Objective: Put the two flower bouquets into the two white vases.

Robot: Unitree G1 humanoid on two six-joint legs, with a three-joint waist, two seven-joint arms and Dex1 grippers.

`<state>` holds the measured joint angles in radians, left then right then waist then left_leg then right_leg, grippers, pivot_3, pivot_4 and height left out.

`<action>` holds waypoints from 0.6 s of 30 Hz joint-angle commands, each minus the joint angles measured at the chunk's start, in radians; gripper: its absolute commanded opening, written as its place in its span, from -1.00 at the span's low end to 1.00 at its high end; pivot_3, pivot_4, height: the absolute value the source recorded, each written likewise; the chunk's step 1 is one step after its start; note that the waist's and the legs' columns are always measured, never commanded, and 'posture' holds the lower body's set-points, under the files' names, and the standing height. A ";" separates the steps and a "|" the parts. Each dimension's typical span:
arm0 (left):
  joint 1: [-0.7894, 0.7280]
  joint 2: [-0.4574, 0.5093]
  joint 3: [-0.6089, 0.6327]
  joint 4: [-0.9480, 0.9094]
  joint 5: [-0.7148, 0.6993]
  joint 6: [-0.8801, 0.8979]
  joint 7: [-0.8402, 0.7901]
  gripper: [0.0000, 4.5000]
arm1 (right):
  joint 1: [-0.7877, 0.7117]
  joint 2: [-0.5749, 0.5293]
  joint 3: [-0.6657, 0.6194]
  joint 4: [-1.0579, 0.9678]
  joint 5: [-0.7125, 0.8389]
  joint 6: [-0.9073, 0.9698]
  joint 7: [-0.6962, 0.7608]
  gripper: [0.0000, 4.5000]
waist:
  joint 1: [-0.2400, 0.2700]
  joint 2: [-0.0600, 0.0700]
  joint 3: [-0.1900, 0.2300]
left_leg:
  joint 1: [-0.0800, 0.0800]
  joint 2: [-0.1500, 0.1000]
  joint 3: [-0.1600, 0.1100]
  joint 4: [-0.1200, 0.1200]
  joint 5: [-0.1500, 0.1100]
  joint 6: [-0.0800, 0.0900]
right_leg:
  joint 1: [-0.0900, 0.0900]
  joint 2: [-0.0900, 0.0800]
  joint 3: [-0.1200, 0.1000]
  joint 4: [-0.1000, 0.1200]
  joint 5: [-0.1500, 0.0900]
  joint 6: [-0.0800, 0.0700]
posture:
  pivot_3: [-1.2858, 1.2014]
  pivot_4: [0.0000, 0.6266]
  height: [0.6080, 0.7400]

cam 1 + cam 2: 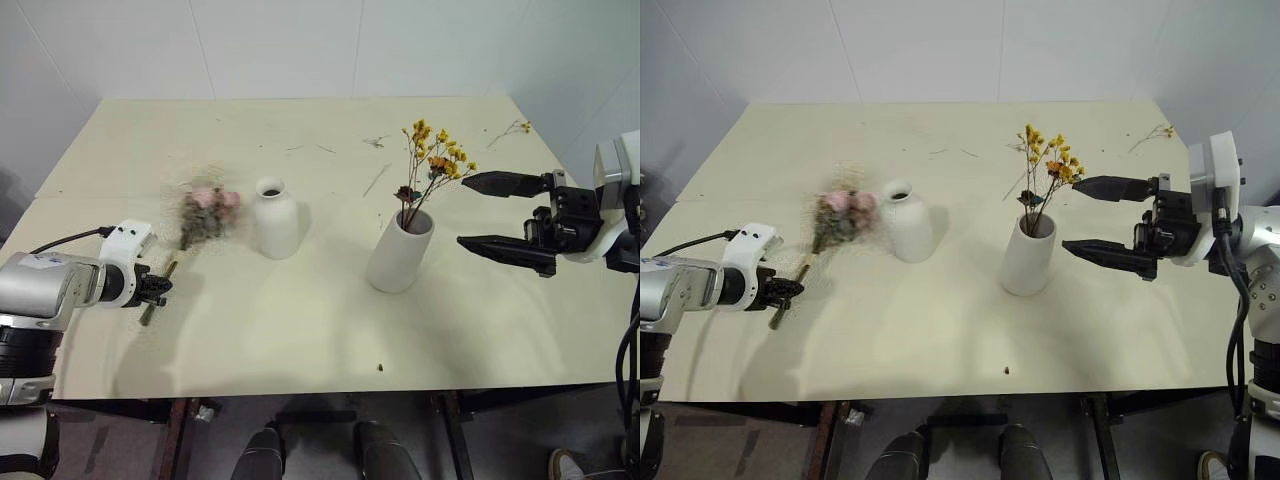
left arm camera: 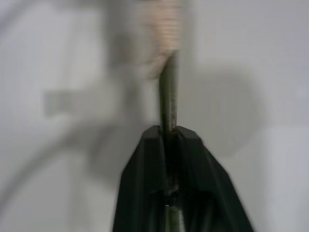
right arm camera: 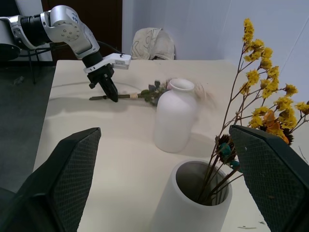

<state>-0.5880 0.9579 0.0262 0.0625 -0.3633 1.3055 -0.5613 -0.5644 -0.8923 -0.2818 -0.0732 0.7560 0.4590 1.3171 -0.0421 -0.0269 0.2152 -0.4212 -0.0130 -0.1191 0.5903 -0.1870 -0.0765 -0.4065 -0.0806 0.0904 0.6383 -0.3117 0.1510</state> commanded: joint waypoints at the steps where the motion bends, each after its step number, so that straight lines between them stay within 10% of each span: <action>1: -0.037 -0.017 0.063 0.068 0.049 -0.085 0.054 -0.99 | 0.006 0.000 -0.038 -0.022 0.019 -0.009 -0.013 1.00 | 0.004 0.000 0.000 | 0.000 0.000 0.000 0.000 0.000 0.000 | 0.000 0.000 0.000 0.000 0.000 0.000 | 0.03 -0.52 1.00; 10: -0.085 -0.213 0.331 0.116 -0.035 -0.644 0.045 -0.99 | 0.037 0.010 -0.043 -0.027 0.016 -0.012 -0.053 1.00 | 0.018 -0.001 0.000 | 0.000 0.000 0.000 0.001 0.000 0.000 | 0.001 0.000 0.000 -0.001 0.002 0.000 | 0.03 -0.52 1.00; 18: -0.211 -0.407 0.446 0.052 -0.272 -0.760 -0.035 -0.99 | 0.058 0.015 -0.051 -0.033 0.020 -0.009 -0.084 1.00 | 0.016 -0.001 -0.001 | 0.000 0.000 0.000 0.004 0.000 0.000 | 0.003 -0.001 0.000 -0.002 0.003 0.002 | 0.03 -0.52 1.00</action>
<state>-0.7699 0.5462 0.4490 0.1671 -0.5855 0.5745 -0.5712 -0.5030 -0.8777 -0.2895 -0.0778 0.7565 0.4590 1.2424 -0.0258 -0.0280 0.2146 -0.4214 -0.0134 -0.1191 0.5952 -0.1868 -0.0767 -0.4025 -0.0811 0.0902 0.6365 -0.3082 0.1535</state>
